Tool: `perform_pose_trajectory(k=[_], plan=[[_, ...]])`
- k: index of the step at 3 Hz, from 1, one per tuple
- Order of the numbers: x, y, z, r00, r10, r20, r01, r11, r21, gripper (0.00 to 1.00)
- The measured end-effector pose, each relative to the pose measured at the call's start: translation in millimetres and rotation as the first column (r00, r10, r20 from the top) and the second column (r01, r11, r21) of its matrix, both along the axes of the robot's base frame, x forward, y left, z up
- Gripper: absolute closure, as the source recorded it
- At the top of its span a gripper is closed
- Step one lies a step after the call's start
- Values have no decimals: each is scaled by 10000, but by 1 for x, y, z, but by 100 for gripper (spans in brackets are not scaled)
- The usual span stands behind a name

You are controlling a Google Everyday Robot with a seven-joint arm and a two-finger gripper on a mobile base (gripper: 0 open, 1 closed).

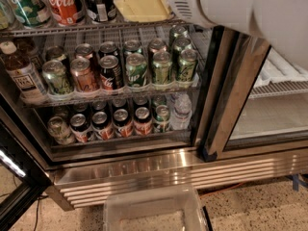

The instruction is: Pick redbull can from top shelf of fridge

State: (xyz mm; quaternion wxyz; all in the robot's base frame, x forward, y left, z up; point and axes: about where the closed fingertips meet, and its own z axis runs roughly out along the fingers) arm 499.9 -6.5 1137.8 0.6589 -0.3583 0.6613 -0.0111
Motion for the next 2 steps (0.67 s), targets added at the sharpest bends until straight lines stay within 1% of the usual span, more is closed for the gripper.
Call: perform_pose_trajectory(k=[1,2], plan=[[0,0,0,10000,3,1,-3,10000,6,6],[5,7,-12,9996,79,-274,-70,9995,305,20]])
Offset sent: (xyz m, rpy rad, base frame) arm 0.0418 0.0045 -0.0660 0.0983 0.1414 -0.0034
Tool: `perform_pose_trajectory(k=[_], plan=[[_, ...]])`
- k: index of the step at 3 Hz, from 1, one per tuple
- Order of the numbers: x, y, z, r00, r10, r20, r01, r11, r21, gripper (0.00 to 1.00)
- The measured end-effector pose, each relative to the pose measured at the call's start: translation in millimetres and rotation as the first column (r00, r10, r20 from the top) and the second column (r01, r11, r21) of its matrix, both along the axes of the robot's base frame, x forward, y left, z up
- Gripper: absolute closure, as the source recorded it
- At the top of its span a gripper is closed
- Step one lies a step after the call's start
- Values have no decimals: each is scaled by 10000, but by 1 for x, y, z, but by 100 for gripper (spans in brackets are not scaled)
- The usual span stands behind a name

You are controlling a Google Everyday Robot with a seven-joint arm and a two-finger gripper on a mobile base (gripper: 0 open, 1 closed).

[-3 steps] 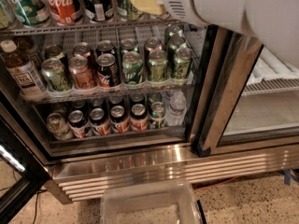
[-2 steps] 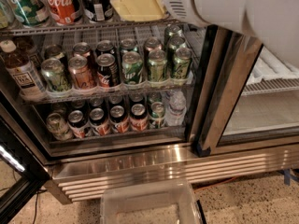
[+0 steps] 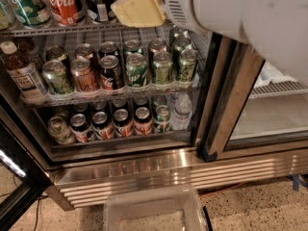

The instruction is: Pick redbull can from top shelf of fridge

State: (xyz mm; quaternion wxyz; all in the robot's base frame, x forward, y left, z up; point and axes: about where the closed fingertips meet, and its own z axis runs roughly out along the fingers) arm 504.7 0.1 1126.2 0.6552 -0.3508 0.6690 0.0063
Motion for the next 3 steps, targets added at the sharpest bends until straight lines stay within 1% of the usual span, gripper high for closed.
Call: perform_pose_trajectory(k=[1,2,3], plan=[[6,1,-19,9991,-74,-418,87,9995,311,28],[14,-7,-39,9968,-308,-743,350,9979,551,28],[26,-21,-47,9952,-636,-745,693,9946,770,26]])
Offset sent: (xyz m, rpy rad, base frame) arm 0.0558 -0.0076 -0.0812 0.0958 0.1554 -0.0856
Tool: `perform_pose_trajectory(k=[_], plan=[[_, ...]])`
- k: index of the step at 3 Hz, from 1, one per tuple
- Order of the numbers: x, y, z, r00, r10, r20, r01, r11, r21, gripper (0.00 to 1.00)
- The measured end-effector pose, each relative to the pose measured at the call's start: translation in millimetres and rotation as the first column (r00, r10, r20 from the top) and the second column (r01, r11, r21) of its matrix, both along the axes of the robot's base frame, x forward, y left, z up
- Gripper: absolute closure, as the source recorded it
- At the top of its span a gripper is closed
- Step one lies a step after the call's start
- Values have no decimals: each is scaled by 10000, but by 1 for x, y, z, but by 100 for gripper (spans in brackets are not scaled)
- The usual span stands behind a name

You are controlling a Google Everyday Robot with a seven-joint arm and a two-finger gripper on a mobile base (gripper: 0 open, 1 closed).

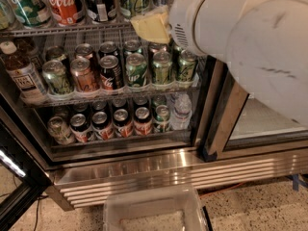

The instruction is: Pick redbull can from top shelf of fridge

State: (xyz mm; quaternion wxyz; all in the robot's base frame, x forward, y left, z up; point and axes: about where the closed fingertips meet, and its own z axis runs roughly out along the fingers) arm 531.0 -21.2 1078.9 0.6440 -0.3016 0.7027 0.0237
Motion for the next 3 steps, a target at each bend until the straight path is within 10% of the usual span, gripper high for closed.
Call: perform_pose_trajectory(k=[3], plan=[[45,-16,21,9967,-217,787,170,9981,599,29]])
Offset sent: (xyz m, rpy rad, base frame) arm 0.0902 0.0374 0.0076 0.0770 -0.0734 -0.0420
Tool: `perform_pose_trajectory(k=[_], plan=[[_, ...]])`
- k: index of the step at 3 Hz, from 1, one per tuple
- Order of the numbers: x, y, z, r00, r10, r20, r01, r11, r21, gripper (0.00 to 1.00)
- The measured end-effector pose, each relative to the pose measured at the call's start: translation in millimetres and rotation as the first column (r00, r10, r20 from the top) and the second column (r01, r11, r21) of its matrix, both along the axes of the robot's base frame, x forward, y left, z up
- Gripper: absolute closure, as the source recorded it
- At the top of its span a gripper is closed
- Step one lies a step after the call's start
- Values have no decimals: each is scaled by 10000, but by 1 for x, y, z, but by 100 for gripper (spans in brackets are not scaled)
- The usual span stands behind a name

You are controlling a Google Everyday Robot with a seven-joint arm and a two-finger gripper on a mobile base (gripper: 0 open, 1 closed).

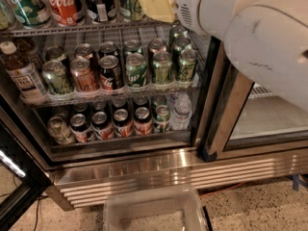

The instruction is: Pick redbull can from top shelf of fridge

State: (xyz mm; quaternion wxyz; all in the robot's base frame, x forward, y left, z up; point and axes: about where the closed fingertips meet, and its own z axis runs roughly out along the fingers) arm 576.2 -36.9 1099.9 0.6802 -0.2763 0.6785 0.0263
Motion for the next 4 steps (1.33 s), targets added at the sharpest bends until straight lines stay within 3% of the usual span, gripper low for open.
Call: perform_pose_trajectory(k=[2,4], plan=[[37,-13,5,9991,-416,-118,417,9991,34,35],[70,2,20,9972,-743,0,742,9961,470,38]])
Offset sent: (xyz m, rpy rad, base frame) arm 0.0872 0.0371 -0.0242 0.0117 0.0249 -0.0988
